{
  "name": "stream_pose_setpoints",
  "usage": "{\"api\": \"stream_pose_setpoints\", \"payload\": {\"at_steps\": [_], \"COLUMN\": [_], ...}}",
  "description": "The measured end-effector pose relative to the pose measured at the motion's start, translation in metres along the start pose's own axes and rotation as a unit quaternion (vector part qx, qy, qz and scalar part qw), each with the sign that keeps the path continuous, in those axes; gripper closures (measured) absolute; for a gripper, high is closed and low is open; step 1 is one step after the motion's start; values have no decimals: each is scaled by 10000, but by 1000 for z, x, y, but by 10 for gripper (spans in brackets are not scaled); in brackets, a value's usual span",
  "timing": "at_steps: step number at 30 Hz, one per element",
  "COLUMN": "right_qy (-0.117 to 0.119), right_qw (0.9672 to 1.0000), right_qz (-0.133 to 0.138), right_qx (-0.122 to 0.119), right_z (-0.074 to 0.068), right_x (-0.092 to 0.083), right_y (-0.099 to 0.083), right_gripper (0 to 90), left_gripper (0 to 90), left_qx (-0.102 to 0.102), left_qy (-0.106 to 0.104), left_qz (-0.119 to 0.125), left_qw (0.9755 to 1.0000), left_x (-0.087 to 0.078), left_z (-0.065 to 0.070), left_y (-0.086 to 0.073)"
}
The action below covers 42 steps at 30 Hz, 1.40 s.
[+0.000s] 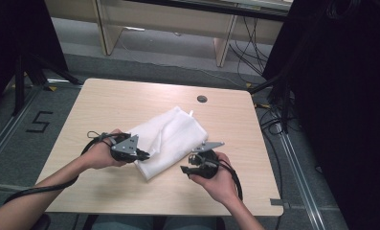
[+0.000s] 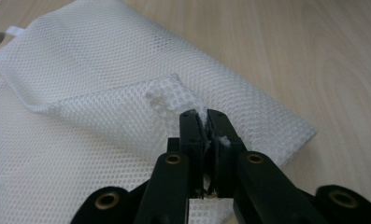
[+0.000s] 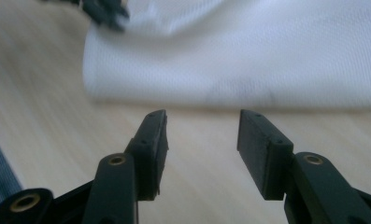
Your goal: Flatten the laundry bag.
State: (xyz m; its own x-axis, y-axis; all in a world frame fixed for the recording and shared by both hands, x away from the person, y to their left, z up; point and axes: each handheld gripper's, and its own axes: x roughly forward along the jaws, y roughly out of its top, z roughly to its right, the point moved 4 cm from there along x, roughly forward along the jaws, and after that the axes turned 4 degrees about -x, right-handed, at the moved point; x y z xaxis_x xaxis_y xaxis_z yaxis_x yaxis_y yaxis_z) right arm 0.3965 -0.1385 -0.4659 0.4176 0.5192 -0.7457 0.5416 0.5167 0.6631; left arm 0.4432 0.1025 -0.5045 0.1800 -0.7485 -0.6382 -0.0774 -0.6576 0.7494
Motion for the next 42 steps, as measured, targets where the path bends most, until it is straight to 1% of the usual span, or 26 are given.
{"api": "stream_pose_setpoints", "payload": {"at_steps": [1,2,5,6,8,9,10,16,21,23,24,25,26,28,30,32,33,34,35,36,37,38,39,40,41,42], "right_qy": [-13,7,47,44,51,101,74,56,45,60,161,189,189,264,274,252,252,274,274,350,378,354,361,329,344,264], "right_qw": [10000,10000,9996,9996,9991,9987,9978,9951,9914,9906,9905,9900,9900,9889,9889,9899,9899,9896,9896,9886,9908,9892,9894,9900,9889,9899], "right_qz": [79,8,28,22,-118,-91,-208,-618,-786,-765,-879,-925,-925,-977,-1034,-967,-967,-918,-918,-878,-835,-795,-745,-749,-744,-753], "right_qx": [-5,-8,282,280,413,494,621,766,1049,1131,1044,1048,1048,1088,1027,1002,1002,1072,1072,1173,995,1176,1190,1151,1242,1169], "right_z": [2,4,10,13,15,16,18,15,16,17,17,17,17,14,14,16,16,16,16,16,19,18,17,18,16,17], "right_x": [5,9,26,34,48,55,68,93,106,110,111,110,110,110,106,103,103,99,99,97,96,94,93,91,90,90], "right_y": [8,15,37,43,51,54,58,55,52,51,51,51,51,52,52,54,54,55,55,56,57,58,59,60,61,61], "right_gripper": [533,533,527,524,516,513,505,480,461,485,626,706,706,823,888,890,890,890,890,889,888,887,885,884,883,883], "left_gripper": [854,854,854,854,854,854,853,853,852,851,851,850,849,846,809,711,711,634,608,608,592,595,606,621,645,655], "left_qx": [65,119,167,175,241,211,250,299,402,431,442,432,432,402,239,14,-176,-453,-453,-611,-828,-968,-1118,-1253,-1539,-1706], "left_qy": [-1,-62,-95,-147,-115,-183,-217,-246,-327,-374,-352,-338,-338,-365,-332,-319,-273,-162,-162,-51,84,272,467,615,696,788], "left_qz": [1,-57,-24,-65,-75,-41,-148,-137,-125,-165,-123,-100,-100,-97,14,147,277,579,579,750,934,1029,1078,1067,1021,851], "left_qw": [10000,9999,9998,9997,9996,9996,9993,9992,9986,9982,9983,9984,9984,9985,9992,9994,9991,9972,9972,9953,9921,9896,9868,9844,9803,9785], "left_x": [3,4,10,11,13,15,15,18,22,22,24,24,24,24,22,14,7,-10,-10,-20,-28,-36,-42,-46,-46,-43], "left_z": [2,4,7,8,10,11,13,17,24,25,26,26,26,27,26,22,19,8,8,1,-6,-15,-22,-29,-32,-35], "left_y": [2,4,6,6,7,7,8,10,14,16,16,16,16,16,17,21,22,25,25,26,25,23,19,14,9,3]}}
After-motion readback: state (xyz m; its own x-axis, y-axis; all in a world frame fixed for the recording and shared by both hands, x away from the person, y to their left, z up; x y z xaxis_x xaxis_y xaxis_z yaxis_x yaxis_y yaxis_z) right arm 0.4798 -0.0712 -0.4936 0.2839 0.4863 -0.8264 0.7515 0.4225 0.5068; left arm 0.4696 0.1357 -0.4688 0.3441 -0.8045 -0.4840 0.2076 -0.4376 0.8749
